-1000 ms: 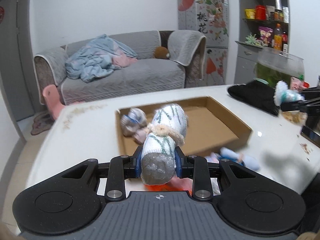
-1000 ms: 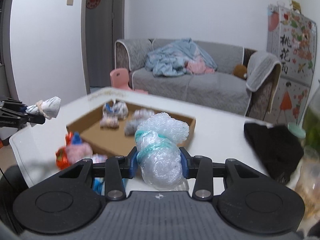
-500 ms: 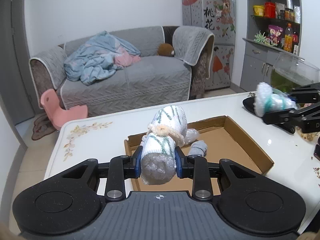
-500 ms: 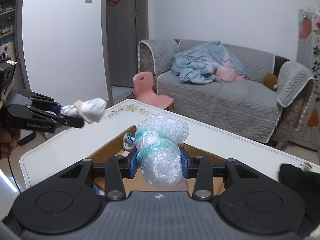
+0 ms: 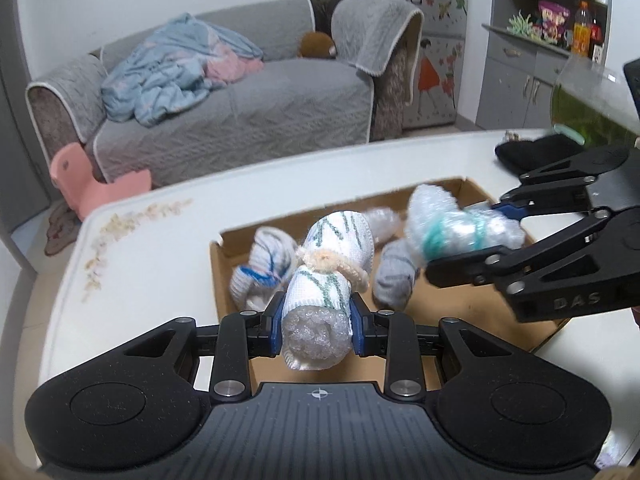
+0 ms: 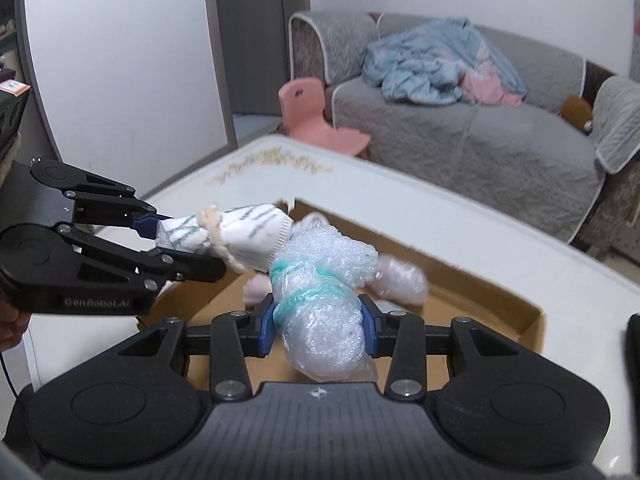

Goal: Organize objects
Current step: 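Carry both items over the tray and lower them inside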

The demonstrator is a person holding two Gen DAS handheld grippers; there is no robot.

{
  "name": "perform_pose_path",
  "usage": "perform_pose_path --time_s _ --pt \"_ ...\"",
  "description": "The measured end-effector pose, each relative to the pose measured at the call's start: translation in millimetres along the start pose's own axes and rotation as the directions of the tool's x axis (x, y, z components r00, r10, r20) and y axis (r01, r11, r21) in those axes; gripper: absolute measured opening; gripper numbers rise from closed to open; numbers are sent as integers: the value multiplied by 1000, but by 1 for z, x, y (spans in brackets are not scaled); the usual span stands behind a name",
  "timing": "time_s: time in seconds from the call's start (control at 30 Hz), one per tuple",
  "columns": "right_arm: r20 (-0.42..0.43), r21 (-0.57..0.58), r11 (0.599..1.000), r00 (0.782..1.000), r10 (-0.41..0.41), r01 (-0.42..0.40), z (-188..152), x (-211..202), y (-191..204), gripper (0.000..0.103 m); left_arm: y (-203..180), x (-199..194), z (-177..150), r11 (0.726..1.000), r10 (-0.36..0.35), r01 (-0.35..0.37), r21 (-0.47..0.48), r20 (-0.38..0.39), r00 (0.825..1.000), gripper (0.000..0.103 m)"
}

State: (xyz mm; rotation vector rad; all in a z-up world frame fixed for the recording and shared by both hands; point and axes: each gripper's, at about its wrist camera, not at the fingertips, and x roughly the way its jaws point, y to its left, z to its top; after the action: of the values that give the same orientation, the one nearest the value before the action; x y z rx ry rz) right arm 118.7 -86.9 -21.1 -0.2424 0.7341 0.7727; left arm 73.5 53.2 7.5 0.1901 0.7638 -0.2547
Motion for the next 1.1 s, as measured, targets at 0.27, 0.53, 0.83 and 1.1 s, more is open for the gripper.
perform_pose_path --time_s 0.27,0.53,0.83,1.1 --pt "-81 7 1000 997 5 -5 -12 23 -1 38 -8 31 -17 1000 -1 2 12 -83 997 38" --pt "-144 -12 1000 989 17 -19 -23 44 8 38 -8 46 -26 1000 -1 3 11 -132 991 38" --pt "-191 -74 997 982 4 -18 -16 68 11 38 -2 65 -25 999 23 -28 -21 -200 980 38" --pt "-227 -76 997 974 -6 -12 -10 78 7 39 3 76 -20 998 26 -39 -44 -265 964 41"
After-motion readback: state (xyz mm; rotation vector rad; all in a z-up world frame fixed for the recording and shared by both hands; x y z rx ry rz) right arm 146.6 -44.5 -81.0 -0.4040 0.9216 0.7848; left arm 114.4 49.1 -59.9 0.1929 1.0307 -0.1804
